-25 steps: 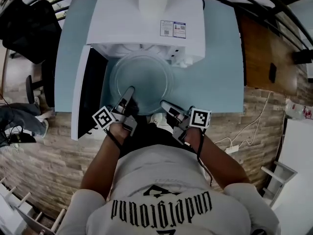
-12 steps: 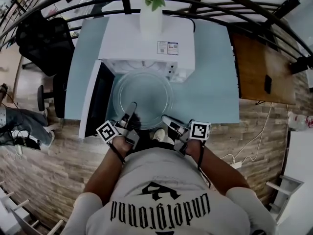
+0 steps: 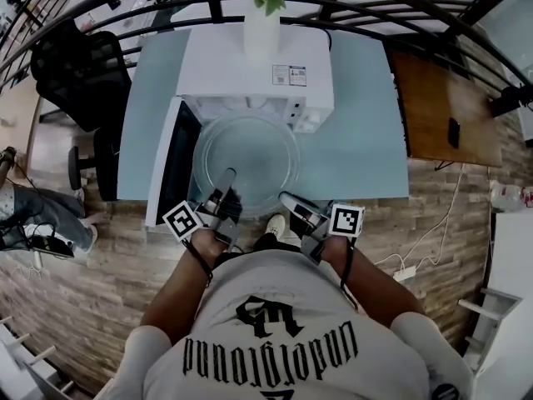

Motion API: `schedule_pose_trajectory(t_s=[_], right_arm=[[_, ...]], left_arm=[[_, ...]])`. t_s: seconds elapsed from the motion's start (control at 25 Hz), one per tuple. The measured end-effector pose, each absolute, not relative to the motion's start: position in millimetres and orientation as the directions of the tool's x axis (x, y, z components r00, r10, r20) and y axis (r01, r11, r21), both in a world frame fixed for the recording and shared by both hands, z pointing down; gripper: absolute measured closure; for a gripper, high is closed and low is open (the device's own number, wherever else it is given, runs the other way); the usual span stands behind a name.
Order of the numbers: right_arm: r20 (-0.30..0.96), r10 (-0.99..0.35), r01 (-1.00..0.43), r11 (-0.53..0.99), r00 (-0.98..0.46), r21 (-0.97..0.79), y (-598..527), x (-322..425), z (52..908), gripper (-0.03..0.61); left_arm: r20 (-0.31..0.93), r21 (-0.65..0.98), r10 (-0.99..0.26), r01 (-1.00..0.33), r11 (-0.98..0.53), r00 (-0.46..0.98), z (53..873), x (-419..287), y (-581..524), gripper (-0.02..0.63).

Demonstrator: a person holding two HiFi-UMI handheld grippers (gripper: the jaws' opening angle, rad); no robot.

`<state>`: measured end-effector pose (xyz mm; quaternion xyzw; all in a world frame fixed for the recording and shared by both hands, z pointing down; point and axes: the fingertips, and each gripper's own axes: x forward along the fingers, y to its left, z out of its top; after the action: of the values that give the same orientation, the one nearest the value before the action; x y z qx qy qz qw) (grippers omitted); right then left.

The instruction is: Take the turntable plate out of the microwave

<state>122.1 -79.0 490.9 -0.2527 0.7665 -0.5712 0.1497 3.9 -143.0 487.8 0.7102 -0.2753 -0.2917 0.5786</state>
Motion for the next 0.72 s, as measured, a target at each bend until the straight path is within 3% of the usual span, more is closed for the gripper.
schedule_pose_trajectory(t_s=[0.72], right_arm=[[0.054,-0.662,-0.254,0.209,-0.747,-0.944,37.3,33.1,473.5,0.538]], left_arm=[[-0.083,0.98,-0.624,-0.049,-0.192,0.777,466.0,-76.8,-43.2,0.538]])
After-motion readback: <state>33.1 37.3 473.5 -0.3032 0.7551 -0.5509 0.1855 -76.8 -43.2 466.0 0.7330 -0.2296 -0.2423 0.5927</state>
